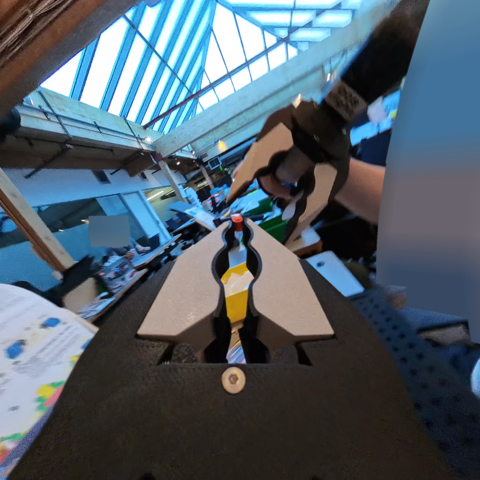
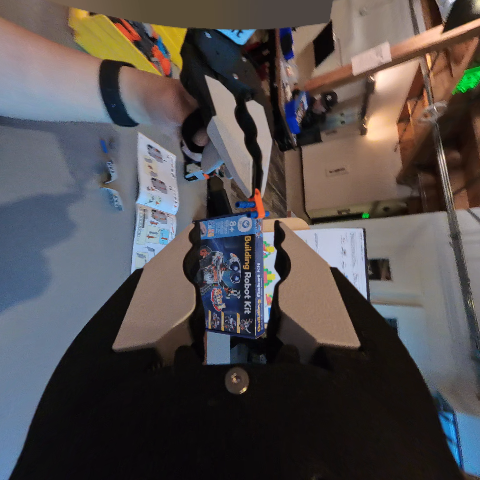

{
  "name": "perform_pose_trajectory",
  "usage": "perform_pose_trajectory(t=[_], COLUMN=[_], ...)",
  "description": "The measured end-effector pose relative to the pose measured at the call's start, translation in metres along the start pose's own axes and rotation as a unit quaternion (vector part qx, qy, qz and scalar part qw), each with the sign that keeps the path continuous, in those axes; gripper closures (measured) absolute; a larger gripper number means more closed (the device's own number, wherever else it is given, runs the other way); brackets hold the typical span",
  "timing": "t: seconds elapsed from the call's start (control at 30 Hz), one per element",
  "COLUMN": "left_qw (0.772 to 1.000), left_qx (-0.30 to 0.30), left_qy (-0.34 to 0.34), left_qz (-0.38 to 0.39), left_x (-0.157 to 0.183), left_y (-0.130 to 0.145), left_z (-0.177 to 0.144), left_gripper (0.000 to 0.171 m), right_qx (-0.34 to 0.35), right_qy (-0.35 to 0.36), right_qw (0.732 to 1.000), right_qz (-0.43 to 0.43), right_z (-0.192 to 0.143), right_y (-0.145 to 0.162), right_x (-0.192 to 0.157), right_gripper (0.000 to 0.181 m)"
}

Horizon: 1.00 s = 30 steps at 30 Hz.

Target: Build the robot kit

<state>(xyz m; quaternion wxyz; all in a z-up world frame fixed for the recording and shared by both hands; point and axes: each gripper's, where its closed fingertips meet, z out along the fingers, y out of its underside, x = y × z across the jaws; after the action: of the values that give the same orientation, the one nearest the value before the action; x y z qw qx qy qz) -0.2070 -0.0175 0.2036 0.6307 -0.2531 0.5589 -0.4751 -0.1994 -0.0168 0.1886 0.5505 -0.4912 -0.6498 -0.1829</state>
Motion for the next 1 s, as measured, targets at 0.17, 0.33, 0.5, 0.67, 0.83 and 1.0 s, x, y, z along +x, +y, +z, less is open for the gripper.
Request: perform_pose_trajectory(t=[0.17,0.33,0.5,0.67,0.83,1.0], left_qw=[0.998,0.993,0.991,0.990,0.989,0.990], left_qx=[-0.040,-0.079,-0.095,-0.090,-0.088,-0.086], left_qy=[0.028,0.032,0.036,0.040,0.034,0.025], left_qz=[0.038,0.084,0.091,0.099,0.111,0.110], left_x=[0.017,0.027,0.031,0.034,0.035,0.030], left_y=[0.008,0.020,0.025,0.024,0.021,0.019], left_z=[0.005,0.018,0.023,0.025,0.026,0.023], left_gripper=[0.167,0.167,0.167,0.167,0.167,0.167], right_qx=[-0.050,-0.079,-0.106,-0.118,-0.129,-0.153], right_qy=[-0.068,-0.107,-0.132,-0.136,-0.139,-0.130], right_qw=[0.995,0.991,0.985,0.982,0.980,0.977], right_qz=[-0.053,-0.032,-0.045,-0.054,-0.054,-0.070], right_z=[0.000,-0.003,-0.006,-0.010,-0.013,-0.015], right_y=[0.000,0.001,0.008,0.008,0.007,0.012], right_x=[-0.016,-0.019,-0.028,-0.028,-0.026,-0.021], right_gripper=[0.138,0.152,0.159,0.156,0.153,0.153])
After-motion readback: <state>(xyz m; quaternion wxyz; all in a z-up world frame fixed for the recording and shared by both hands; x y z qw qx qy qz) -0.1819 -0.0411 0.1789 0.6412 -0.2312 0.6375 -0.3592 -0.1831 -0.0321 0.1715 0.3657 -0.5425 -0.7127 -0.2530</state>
